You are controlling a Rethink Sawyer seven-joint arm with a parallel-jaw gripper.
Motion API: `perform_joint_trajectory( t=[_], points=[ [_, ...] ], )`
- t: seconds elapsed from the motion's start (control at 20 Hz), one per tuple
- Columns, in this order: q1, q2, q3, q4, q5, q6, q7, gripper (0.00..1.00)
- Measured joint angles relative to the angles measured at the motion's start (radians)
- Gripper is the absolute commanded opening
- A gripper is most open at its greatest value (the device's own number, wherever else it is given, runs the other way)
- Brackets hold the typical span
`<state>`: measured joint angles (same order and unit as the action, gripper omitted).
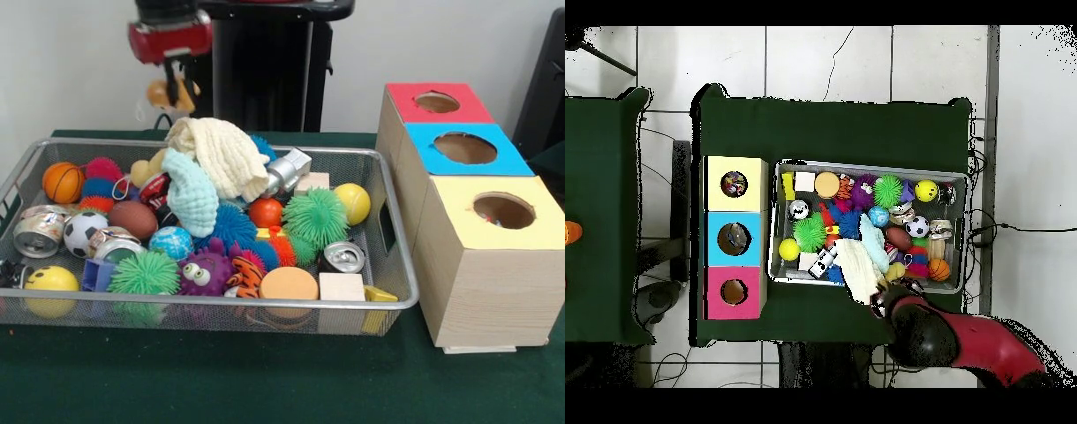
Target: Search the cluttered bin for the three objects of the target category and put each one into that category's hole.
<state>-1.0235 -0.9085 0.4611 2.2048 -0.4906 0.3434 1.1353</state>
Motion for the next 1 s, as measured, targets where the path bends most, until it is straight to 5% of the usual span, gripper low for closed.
perform_joint_trajectory(
  t=[0.15,0.55,0.75,1.0],
  points=[
    [-0.131,-0.095,0.065,0.040,0.067,0.094,-0.008,0.00],
    [-0.246,-0.310,0.216,0.079,0.237,0.303,-0.019,0.00],
    [-0.182,-0.354,0.242,0.084,0.255,0.304,-0.019,0.00],
    [0.013,-0.348,0.242,0.084,0.252,0.302,-0.019,0.00]
  ],
)
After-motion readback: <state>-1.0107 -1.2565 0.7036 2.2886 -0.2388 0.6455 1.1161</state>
